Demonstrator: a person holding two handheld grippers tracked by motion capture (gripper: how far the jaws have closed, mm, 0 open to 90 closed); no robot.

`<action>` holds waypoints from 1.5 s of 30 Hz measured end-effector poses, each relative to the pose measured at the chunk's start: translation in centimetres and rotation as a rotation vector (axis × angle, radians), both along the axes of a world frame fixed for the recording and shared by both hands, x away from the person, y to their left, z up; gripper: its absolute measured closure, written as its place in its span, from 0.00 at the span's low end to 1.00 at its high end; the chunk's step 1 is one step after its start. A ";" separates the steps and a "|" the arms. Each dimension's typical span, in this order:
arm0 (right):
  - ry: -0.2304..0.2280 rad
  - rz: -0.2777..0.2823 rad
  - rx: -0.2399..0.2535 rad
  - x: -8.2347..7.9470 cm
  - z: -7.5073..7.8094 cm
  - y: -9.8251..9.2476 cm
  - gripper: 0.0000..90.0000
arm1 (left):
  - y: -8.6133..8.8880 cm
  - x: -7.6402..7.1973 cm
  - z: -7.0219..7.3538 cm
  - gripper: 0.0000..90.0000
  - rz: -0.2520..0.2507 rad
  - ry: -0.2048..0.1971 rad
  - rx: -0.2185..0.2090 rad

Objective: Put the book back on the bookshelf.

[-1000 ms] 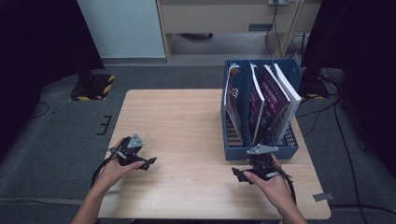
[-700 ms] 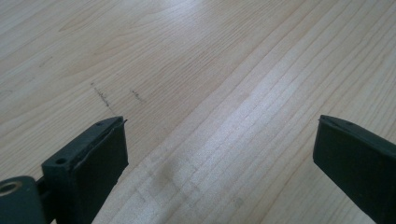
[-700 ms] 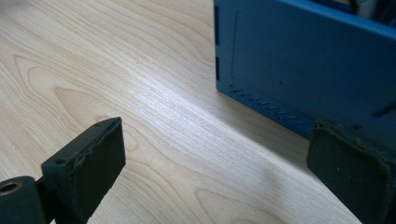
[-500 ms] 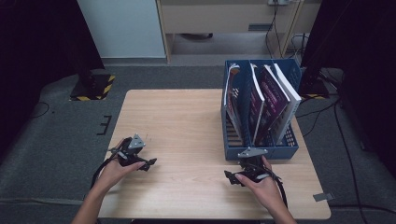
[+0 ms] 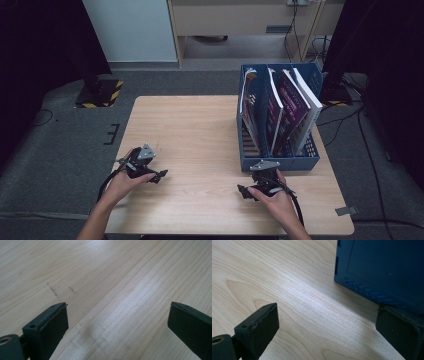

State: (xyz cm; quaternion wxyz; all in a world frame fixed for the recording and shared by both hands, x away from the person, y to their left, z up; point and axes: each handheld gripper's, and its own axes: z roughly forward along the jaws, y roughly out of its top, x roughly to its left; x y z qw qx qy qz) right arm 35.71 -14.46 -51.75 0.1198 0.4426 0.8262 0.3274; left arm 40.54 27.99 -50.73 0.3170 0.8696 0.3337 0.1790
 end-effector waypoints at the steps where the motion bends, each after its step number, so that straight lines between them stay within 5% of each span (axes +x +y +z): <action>1: 0.002 0.000 -0.003 0.0 0.0 0.0 0.06 | 0.0 0.0 0.0 0.03 0.001 0.001 0.000; 13: 0.015 -0.021 -0.058 0.3 -0.8 0.3 0.06 | 0.0 0.0 -0.1 0.03 0.000 0.006 0.009; 26: -0.004 -0.024 -0.044 -0.1 -1.1 0.3 0.04 | 0.0 0.0 -0.2 0.03 -0.002 0.003 0.016; 32: -0.050 -0.032 -0.060 -0.4 -1.6 0.7 0.02 | -0.1 0.0 -0.2 0.03 -0.003 0.005 0.023; 39: -0.107 -0.050 -0.023 -0.6 -2.1 0.7 0.01 | 0.1 -0.1 -0.2 0.03 -0.001 0.002 0.029; 45: -0.109 -0.048 -0.026 -0.6 -2.1 0.7 0.01 | -0.1 -0.1 -0.5 0.03 -0.005 0.001 0.046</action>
